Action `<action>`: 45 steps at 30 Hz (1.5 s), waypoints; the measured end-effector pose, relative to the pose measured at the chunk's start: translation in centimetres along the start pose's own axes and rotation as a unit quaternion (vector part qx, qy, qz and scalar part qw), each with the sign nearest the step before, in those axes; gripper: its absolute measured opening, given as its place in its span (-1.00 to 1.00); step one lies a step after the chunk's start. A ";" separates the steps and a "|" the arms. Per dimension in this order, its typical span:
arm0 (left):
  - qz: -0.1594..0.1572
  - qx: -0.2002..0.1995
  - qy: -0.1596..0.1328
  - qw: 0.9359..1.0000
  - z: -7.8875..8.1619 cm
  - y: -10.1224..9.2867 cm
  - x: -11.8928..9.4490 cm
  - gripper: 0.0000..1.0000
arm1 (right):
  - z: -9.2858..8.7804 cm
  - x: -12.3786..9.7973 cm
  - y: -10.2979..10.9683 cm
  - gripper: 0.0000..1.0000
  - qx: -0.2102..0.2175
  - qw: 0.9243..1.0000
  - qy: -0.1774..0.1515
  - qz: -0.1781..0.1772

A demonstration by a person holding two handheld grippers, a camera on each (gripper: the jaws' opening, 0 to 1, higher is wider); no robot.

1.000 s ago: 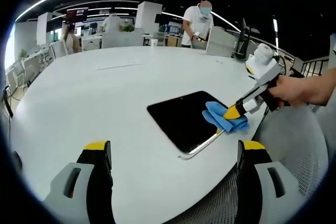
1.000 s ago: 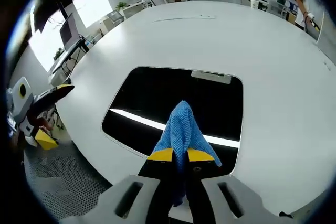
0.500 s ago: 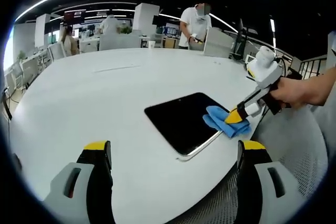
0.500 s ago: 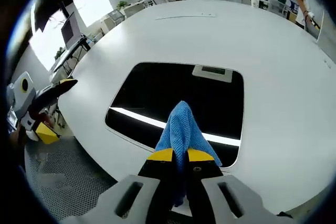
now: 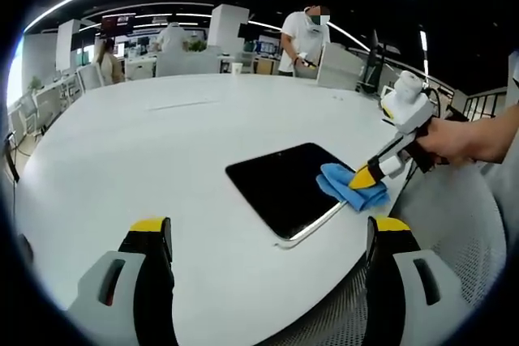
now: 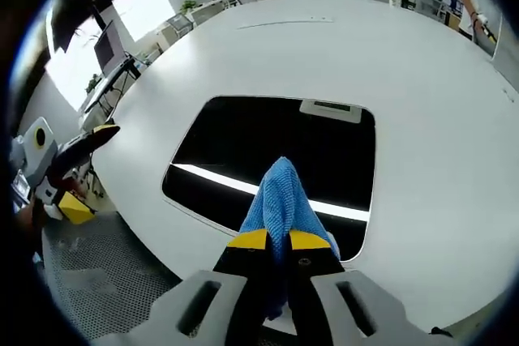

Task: Wipe the mirror surface with the cleaning cloth until all visible marks leave the cleaned area.

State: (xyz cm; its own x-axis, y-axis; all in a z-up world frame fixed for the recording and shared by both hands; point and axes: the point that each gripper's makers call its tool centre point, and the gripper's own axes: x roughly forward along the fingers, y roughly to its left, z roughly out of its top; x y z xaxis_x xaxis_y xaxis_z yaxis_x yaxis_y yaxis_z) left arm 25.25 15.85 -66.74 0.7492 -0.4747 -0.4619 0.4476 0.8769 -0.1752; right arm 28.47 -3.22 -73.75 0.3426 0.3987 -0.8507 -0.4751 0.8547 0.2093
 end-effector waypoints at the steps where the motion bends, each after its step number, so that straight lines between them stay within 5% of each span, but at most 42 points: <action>1: 0.000 0.000 0.000 1.000 0.0 0.0 0.0 0.98 | 0.0 0.0 0.0 -0.96 0.000 1.000 0.000 0.000; 24: 0.006 -0.003 0.000 1.000 0.0 0.3 0.0 0.97 | -0.9 -1.5 -4.0 -0.96 0.029 1.000 -0.004 -0.009; 45: 0.002 -0.001 0.005 1.000 -0.2 0.1 0.0 0.97 | -0.3 -1.1 -3.9 -0.96 0.026 0.999 -0.008 -0.030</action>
State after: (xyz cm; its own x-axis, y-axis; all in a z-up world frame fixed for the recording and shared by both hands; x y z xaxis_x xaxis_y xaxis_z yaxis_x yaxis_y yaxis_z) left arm 25.19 15.95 -66.98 0.7464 -0.4697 -0.4715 0.4425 0.8794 -0.1755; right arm 29.75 -7.11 -73.78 0.3829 0.3516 -0.8543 -0.4113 0.8929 0.1831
